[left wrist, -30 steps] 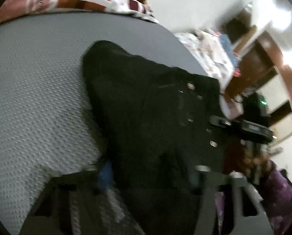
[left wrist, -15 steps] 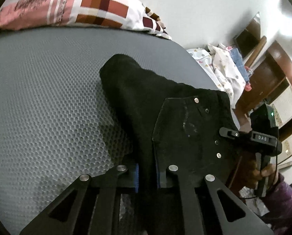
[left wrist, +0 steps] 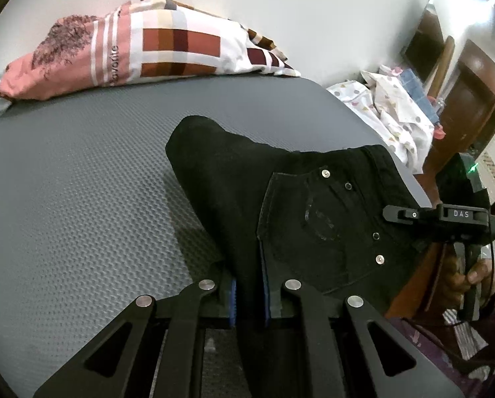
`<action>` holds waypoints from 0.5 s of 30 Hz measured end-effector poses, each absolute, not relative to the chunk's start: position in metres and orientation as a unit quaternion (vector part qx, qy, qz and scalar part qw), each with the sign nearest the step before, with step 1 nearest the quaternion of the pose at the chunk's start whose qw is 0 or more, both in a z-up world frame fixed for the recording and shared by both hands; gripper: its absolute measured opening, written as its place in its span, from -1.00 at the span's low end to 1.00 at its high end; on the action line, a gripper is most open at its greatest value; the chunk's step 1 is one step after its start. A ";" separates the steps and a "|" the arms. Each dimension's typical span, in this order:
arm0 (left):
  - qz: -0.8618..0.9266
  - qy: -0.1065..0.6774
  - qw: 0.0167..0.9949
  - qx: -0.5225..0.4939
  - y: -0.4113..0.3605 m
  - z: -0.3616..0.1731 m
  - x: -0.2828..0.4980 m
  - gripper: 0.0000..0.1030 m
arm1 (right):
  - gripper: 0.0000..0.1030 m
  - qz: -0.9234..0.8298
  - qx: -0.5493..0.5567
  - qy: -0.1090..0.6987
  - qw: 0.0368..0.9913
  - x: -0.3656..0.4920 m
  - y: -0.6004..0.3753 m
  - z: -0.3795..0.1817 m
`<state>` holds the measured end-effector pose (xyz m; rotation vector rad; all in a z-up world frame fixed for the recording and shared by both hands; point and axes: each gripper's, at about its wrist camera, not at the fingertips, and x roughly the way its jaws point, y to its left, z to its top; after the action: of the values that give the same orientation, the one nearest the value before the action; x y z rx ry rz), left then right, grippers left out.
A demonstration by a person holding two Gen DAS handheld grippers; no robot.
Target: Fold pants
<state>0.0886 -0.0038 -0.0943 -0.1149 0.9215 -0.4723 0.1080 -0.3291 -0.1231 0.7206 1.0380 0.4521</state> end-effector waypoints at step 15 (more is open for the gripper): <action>-0.180 0.420 0.888 -0.045 0.039 -0.073 0.124 -0.79 | -0.54 0.242 0.337 0.479 0.773 0.161 -0.279 -0.116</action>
<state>0.1239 0.0390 -0.0730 -0.0931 0.8724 -0.3736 0.1614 -0.2787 -0.1161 0.7292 1.0384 0.5244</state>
